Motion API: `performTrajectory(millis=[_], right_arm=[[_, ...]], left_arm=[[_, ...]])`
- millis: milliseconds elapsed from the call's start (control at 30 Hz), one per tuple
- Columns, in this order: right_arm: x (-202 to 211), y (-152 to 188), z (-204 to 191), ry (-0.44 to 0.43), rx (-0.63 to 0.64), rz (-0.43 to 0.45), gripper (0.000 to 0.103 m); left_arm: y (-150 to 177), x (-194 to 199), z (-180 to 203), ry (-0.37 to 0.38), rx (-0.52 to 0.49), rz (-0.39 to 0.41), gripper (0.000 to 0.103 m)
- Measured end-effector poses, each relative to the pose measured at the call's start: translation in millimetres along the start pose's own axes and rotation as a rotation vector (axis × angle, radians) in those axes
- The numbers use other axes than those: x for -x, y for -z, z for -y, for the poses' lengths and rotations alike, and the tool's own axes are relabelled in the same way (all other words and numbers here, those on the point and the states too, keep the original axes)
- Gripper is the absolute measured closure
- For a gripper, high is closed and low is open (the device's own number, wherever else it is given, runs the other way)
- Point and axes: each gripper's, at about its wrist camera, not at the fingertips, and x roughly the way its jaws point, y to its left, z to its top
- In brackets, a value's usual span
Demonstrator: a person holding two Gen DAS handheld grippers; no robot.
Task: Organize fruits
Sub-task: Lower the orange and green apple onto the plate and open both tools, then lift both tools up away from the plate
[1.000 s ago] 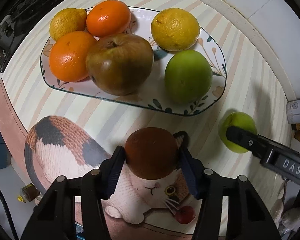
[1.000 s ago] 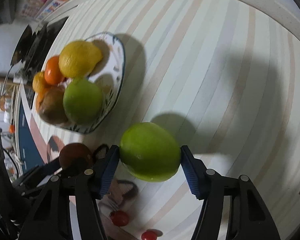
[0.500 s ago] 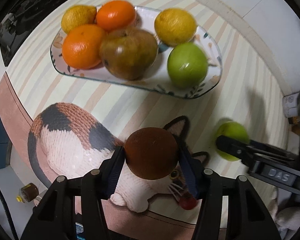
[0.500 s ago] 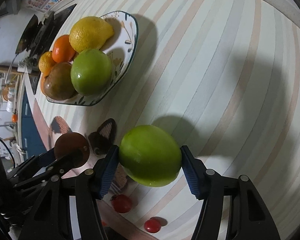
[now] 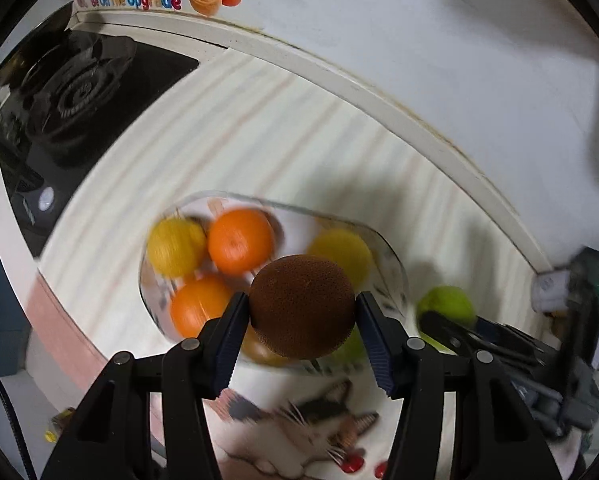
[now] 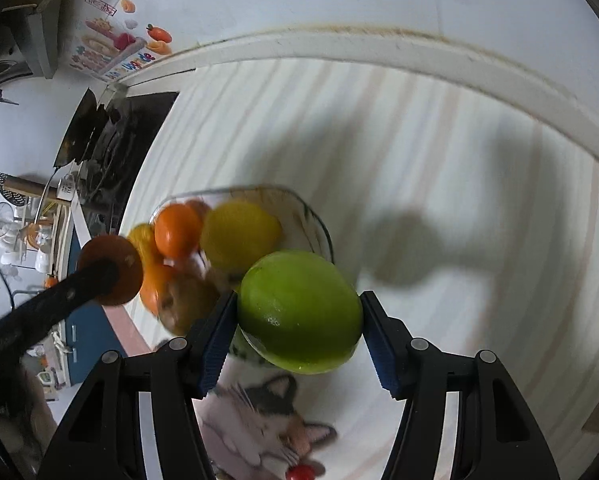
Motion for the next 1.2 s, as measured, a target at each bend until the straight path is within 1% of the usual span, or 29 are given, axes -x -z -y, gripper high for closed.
performTrajectory(millis=[67,133,267,367,400,433,467,500,533,667,867,933,1033,1133,1200], right_arm=[[-7,-7,-6,0.016,0.01,-0.014,0.039],[-15,-12,-8,0.03,0.014,-0.034,0.039],[-30,-12,-11,0.053,0.033,-0.06,0.039],[-44,-14,-5,0.035,0.013,-0.111,0.039],[-48,-14,-2,0.025,0.0,-0.126,0.033],[-48,-12,0,0.012,-0.008,-0.13,0.024],[-48,-11,2,0.004,-0.019,-0.125,0.008],[-47,-10,3,0.003,-0.025,-0.116,0.007],[-46,-9,3,0.005,-0.029,-0.112,0.007],[-40,-5,2,0.029,-0.022,-0.094,0.007],[-17,3,-12,0.139,0.05,-0.031,0.007],[-11,8,-16,0.167,0.068,-0.023,0.007],[2,18,-26,0.209,0.113,0.002,0.007],[16,32,-35,0.238,0.144,0.031,0.007],[25,41,-40,0.242,0.151,0.046,0.007]], left_arm=[[-16,-11,-4,-0.008,0.006,-0.03,0.051],[-23,-29,-7,-0.015,0.008,-0.071,0.051],[-26,-51,-6,-0.022,-0.008,-0.145,0.05],[-30,-64,-7,-0.025,-0.009,-0.185,0.049],[-32,-65,-8,-0.017,0.001,-0.184,0.046],[-34,-64,-7,-0.014,-0.001,-0.178,0.034],[-34,-63,-5,-0.021,-0.01,-0.171,0.02],[-35,-60,-5,-0.027,-0.012,-0.162,0.015],[-35,-58,-6,-0.03,-0.008,-0.151,0.013],[-32,-53,-12,-0.042,0.005,-0.143,0.013],[-15,-33,-24,-0.088,0.018,-0.082,0.013],[-4,-24,-29,-0.121,0.03,-0.051,0.013],[13,-13,-36,-0.146,0.046,-0.022,0.013],[30,-2,-39,-0.173,0.048,0.011,0.013],[41,8,-41,-0.189,0.049,0.038,0.013]])
